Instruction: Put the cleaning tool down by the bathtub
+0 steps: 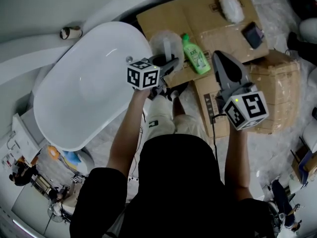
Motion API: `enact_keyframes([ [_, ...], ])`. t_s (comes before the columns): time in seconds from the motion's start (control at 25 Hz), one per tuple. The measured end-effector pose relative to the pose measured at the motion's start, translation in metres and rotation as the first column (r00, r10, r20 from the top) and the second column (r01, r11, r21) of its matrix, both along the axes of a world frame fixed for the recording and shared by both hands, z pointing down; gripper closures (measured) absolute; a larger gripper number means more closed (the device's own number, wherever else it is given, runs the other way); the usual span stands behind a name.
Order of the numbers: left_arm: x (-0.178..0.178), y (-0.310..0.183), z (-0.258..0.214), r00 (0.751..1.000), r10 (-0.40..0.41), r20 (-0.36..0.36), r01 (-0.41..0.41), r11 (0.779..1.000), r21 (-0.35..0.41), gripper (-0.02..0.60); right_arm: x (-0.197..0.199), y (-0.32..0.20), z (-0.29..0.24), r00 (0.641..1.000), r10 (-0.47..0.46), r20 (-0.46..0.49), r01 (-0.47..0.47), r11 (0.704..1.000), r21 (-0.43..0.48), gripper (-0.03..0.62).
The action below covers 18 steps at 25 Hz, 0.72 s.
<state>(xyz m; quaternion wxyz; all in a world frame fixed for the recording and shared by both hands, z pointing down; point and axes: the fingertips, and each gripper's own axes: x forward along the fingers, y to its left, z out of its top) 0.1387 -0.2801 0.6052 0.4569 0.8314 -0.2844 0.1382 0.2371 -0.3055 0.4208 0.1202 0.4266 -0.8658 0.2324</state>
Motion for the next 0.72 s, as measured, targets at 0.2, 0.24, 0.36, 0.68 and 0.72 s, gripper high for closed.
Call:
enact_keyframes([
  [0.2,0.000,-0.001,0.025,1.000,0.008,-0.008,-0.008,1.000,-0.022,0.485,-0.001,-0.001,0.012,1.000,0.017,-0.020,-0.018,1.000,-0.017,0.585],
  [0.24,0.001,-0.001,0.031,1.000,0.007,-0.010,-0.007,1.000,-0.026,0.485,-0.001,0.000,0.016,1.000,0.018,-0.023,-0.019,1.000,-0.024,0.585],
  [0.36,0.003,-0.003,0.051,1.000,0.002,-0.010,-0.003,0.999,-0.046,0.485,-0.001,0.003,0.030,0.999,0.016,-0.036,-0.018,0.999,-0.045,0.585],
  [0.68,-0.001,-0.005,0.092,1.000,-0.012,-0.011,0.011,0.995,-0.096,0.485,-0.004,0.004,0.057,0.998,0.024,-0.053,-0.029,0.996,-0.082,0.585],
  [0.72,-0.002,-0.004,0.096,1.000,-0.013,-0.010,0.012,0.995,-0.102,0.484,-0.005,0.004,0.059,0.998,0.024,-0.053,-0.029,0.996,-0.084,0.585],
])
